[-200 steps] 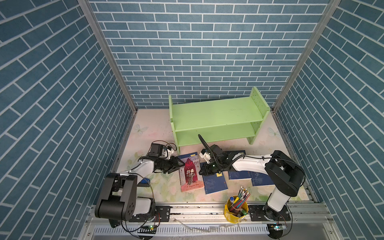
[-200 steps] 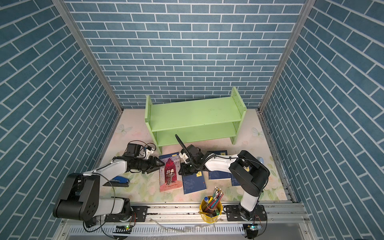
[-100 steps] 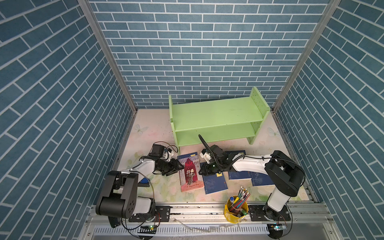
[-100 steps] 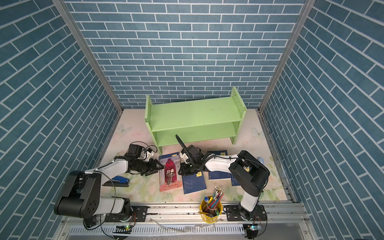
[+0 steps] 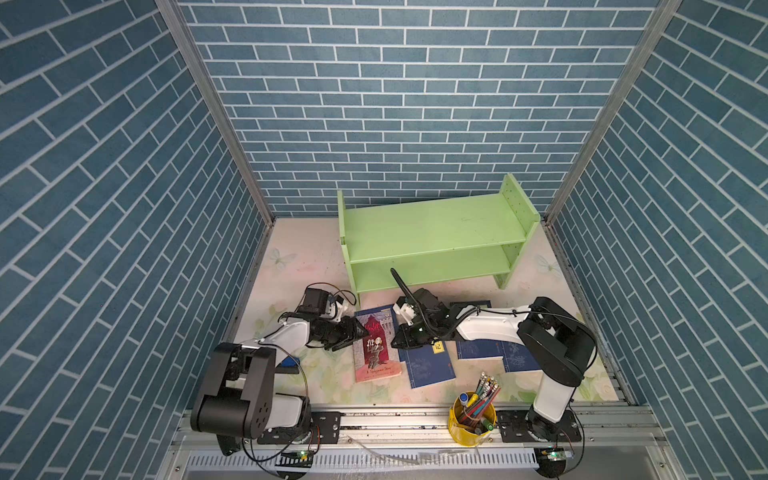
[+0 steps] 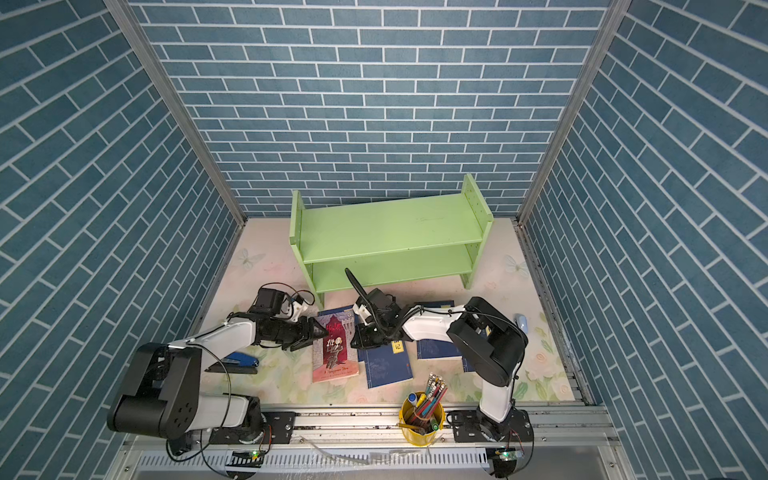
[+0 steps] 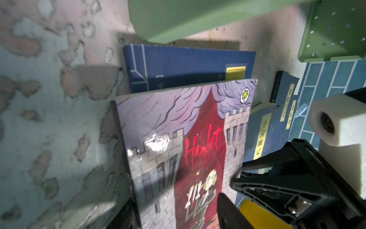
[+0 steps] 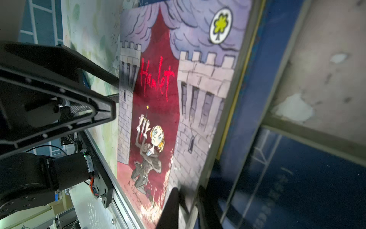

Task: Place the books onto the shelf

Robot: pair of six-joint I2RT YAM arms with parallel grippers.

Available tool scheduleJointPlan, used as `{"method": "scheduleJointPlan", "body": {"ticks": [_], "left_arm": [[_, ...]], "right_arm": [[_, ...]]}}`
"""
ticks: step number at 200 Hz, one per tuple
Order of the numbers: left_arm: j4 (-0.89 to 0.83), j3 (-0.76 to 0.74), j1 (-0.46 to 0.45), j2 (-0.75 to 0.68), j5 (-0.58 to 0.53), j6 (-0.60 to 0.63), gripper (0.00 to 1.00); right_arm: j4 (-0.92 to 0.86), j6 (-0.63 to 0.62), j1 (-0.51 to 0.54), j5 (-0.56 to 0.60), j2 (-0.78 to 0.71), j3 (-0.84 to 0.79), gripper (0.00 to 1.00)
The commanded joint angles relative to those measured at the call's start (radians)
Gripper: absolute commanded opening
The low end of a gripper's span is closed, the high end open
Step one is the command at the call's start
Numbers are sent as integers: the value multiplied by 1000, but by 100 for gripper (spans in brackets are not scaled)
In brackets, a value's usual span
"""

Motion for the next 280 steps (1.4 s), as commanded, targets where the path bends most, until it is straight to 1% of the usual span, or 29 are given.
{"method": "scheduleJointPlan", "body": {"ticks": [1,10,22,47,73,95,120,139,170,200,229,259,280], "left_arm": [[-30,10,-6,-22,2,11,63],[-30,11,-6,-28,5,8,62],[-33,15,-6,-41,11,6,56],[-40,22,-6,-79,25,-11,40],[-39,24,-6,-101,45,-31,26],[-52,28,-6,-103,44,-30,11],[-71,40,-6,-106,50,-36,4],[-80,44,-6,-122,58,-49,0],[-110,57,-6,-148,63,-72,0],[-99,58,-6,-172,127,-132,0],[-99,48,-6,-204,155,-176,0],[-76,21,-9,-246,195,-223,0],[-77,-7,-9,-299,187,-225,0]], "right_arm": [[32,32,18,-12,23,29,20],[36,35,20,-10,26,31,20],[38,38,23,-7,29,32,20],[33,41,22,15,25,31,22],[25,41,23,37,7,28,24],[9,42,22,65,-17,24,31],[-14,56,23,117,-83,-4,40],[-48,66,23,160,-157,-25,43],[-176,76,22,220,-265,-10,47],[-287,112,23,237,-357,3,49],[-372,159,21,235,-455,28,52],[-398,214,21,256,-565,25,55],[-398,232,21,266,-609,6,56]]}}
